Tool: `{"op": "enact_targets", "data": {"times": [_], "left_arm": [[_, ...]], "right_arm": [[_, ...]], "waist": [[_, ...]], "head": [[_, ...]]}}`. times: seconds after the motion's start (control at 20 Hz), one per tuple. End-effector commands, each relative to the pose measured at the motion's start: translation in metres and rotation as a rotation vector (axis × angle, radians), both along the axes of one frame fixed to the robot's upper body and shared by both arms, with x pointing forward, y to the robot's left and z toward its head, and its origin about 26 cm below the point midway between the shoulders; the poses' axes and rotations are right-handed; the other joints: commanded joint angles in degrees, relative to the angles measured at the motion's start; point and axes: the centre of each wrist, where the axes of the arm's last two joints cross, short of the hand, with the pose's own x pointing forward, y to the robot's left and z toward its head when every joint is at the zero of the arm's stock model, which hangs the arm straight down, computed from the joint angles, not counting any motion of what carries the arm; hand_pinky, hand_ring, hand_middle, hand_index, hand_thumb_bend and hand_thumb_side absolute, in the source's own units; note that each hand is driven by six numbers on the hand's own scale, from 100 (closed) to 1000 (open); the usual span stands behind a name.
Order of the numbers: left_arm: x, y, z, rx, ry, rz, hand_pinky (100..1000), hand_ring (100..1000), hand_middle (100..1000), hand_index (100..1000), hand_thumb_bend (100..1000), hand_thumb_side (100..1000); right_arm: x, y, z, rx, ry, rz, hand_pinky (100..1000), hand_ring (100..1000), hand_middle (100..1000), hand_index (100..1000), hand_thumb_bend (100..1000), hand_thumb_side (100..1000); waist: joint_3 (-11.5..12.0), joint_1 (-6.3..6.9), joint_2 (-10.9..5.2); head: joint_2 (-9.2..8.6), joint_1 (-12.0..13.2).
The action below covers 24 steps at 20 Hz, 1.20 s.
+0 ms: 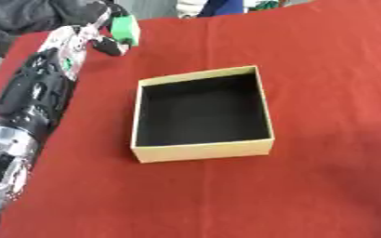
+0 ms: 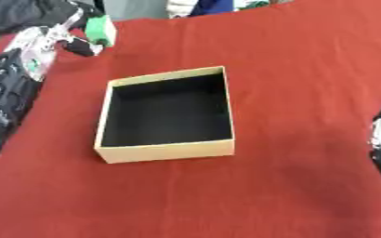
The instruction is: Pick up objects on the table and place them in the box.
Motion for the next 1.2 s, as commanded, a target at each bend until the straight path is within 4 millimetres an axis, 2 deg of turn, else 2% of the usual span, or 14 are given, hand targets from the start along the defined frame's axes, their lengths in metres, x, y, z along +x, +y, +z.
{"op": "enact_targets", "data": {"times": [0.05,0.3,0.6,0.95,1.2], "left_arm": [[-0.014,0.01,0.037,0.031,-0.061,-0.03,684,571,510,739,197,146],[-0.03,-0.01,0.059,0.126,-0.085,-0.192,688,578,518,743,197,142],[-0.058,-0.052,0.072,0.262,-0.09,-0.428,695,587,529,744,205,136],[-0.09,-0.105,0.062,0.433,-0.03,-0.692,694,590,536,741,213,141],[-0.096,-0.121,0.042,0.486,0.057,-0.768,691,600,547,746,217,154]], "right_arm": [[-0.001,-0.002,0.006,-0.008,-0.026,-0.01,527,754,501,834,100,547],[-0.001,-0.003,0.006,-0.015,-0.024,-0.013,528,754,502,834,100,542],[-0.001,-0.002,0.007,-0.019,-0.027,-0.011,529,755,502,834,100,539],[0.0,-0.001,0.009,-0.024,-0.033,-0.002,531,755,503,834,100,536],[0.0,0.0,0.009,-0.027,-0.036,0.004,531,755,503,835,100,537]], "waist": [[0.2,-0.38,-1.69],[0.7,-0.54,-2.45],[0.9,-0.7,-2.73],[0.5,-0.67,-2.8],[0.4,-0.53,-2.84]], "head": [[-0.44,-0.4],[-0.63,-1.1],[-1.26,-1.8],[-1.91,-2.1],[-2.23,-2.2]]}}
